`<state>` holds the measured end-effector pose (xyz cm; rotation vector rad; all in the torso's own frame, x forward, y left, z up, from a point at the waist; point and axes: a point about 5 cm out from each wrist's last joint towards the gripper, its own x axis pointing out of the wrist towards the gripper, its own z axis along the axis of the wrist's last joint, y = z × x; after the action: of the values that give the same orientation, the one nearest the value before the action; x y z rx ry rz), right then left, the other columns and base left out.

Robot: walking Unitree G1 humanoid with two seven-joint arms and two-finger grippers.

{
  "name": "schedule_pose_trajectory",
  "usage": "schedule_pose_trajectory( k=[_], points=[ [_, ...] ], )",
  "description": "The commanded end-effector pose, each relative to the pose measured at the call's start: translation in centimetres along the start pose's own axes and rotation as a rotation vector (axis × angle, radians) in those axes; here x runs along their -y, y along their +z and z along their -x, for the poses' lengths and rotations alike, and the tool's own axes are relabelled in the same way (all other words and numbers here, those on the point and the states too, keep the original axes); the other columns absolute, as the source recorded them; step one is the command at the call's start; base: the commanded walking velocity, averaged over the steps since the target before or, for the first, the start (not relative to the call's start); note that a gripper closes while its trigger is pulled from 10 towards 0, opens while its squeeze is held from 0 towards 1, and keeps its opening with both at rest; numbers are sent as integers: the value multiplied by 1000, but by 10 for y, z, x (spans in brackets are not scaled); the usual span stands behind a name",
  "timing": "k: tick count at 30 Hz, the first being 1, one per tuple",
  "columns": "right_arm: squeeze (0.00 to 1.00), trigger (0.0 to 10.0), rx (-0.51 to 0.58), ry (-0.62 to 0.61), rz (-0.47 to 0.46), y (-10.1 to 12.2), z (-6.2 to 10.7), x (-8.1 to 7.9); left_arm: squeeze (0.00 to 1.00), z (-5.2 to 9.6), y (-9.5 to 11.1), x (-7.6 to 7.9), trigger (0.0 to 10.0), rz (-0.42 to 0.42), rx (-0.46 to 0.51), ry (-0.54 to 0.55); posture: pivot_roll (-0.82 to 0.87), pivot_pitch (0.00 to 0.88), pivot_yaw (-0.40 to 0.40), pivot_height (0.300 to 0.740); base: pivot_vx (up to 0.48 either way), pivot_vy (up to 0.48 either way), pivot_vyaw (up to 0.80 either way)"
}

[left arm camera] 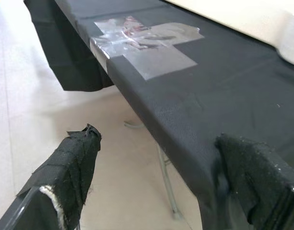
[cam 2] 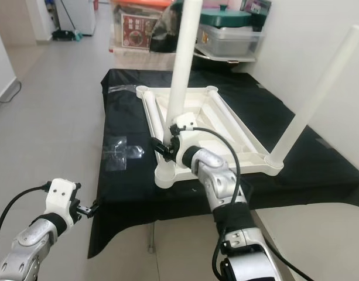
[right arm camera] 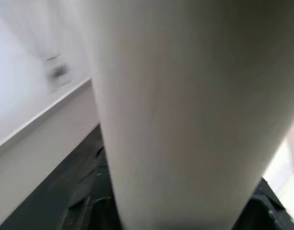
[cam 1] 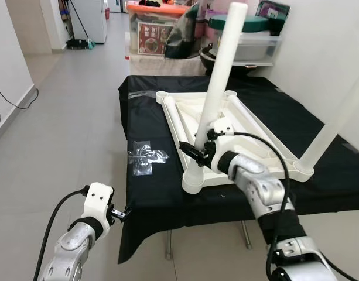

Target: Building children table

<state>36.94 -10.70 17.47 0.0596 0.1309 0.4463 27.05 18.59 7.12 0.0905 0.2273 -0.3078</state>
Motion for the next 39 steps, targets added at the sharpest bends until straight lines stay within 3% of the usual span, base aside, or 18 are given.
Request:
schedule_pose_trajectory(
  k=[1, 2, 3, 4, 8, 12, 13, 17, 18, 21, 22, 23, 24, 25, 27, 28, 32, 39],
  points=[
    [0, 0, -91, -440, -112, -16, 8, 47, 0, 2, -4, 1, 10000, 13, -16, -5, 74, 0, -115, 740, 0, 0, 0],
    [0, 0, -91, -440, -112, -16, 8, 47, 0, 2, -4, 1, 10000, 13, -16, -5, 74, 0, -115, 740, 0, 0, 0],
    [0, 0, -110, -653, -211, -29, 19, 58, 0, 2, -4, 1, 10000, 12, -16, -6, 72, 0, -112, 740, 0, 0, 0],
    [0, 0, -109, -699, -229, -32, 23, 60, 0, 2, -4, 1, 10000, 12, -16, -6, 72, 0, -112, 740, 0, 0, 0],
    [0, 0, -89, -792, -254, -37, 30, 60, 0, 2, -4, 1, 10000, 10, -16, -7, 70, 0, -110, 740, 0, 0, 0],
    [0, 0, -89, -867, -302, -43, 37, 39, 0, 1, -4, 3, 10000, 11, -16, -12, 68, 0, -108, 740, 0, 0, 0],
    [0, 10000, -62, -771, -302, -33, 30, 13, 0, 1, -4, 3, 10000, 13, -17, -16, 62, 0, -102, 740, 0, 0, 0],
    [0, 10000, -28, -662, -288, -20, 22, -9, 0, 2, -5, 3, 10000, 13, -19, -18, 62, 0, -102, 740, 0, 0, 0],
    [1000, 10000, 39, -591, -280, -6, 20, -12, 0, 2, -5, 3, 10000, 12, -20, -19, 58, 0, -105, 740, 0, 0, 0],
    [1000, 10000, 39, -591, -280, -6, 20, -12, 0, 2, -5, 3, 10000, 12, -20, -19, 58, 0, -105, 740, 0, 0, 0],
    [1000, 10000, 89, -521, -265, 7, 18, -14, 0, 2, -5, 2, 10000, 11, -20, -19, 58, 0, -105, 740, 0, 0, 0],
    [0, 10000, 109, -418, -280, 19, 15, -15, 0, 2, -5, 1, 10000, 11, -19, -17, 59, 0, -107, 740, 0, 0, 0],
    [0, 10000, 135, -258, -294, 30, 14, -15, 0, 2, -5, 1, 10000, 12, -17, -15, 59, 0, -110, 740, 0, 0, 0],
    [0, 10000, 135, -258, -294, 30, 14, -15, 0, 2, -5, 1, 10000, 12, -17, -15, 59, 0, -110, 740, 0, 0, 0],
    [0, 10000, 176, -45, -285, 43, 16, -14, 0, 2, -5, 2, 10000, 15, -16, -13, 60, 0, -109, 740, 0, 0, 0],
    [0, 10000, 176, 72, -256, 40, 18, -15, 0, 2, -6, 3, 10000, 17, -16, -14, 59, 0, -107, 740, 0, 0, 0],
    [0, 10000, 109, 268, -151, 17, 17, -18, 0, 0, -5, 6, 10000, 17, -15, -26, 64, 0, -105, 740, 0, 0, 0],
    [0, 10000, 6, 358, -83, -13, 4, -30, 0, -2, -2, 3, 10000, 10, -11, -24, 73, 0, -109, 740, 0, 0, 0]
  ],
)
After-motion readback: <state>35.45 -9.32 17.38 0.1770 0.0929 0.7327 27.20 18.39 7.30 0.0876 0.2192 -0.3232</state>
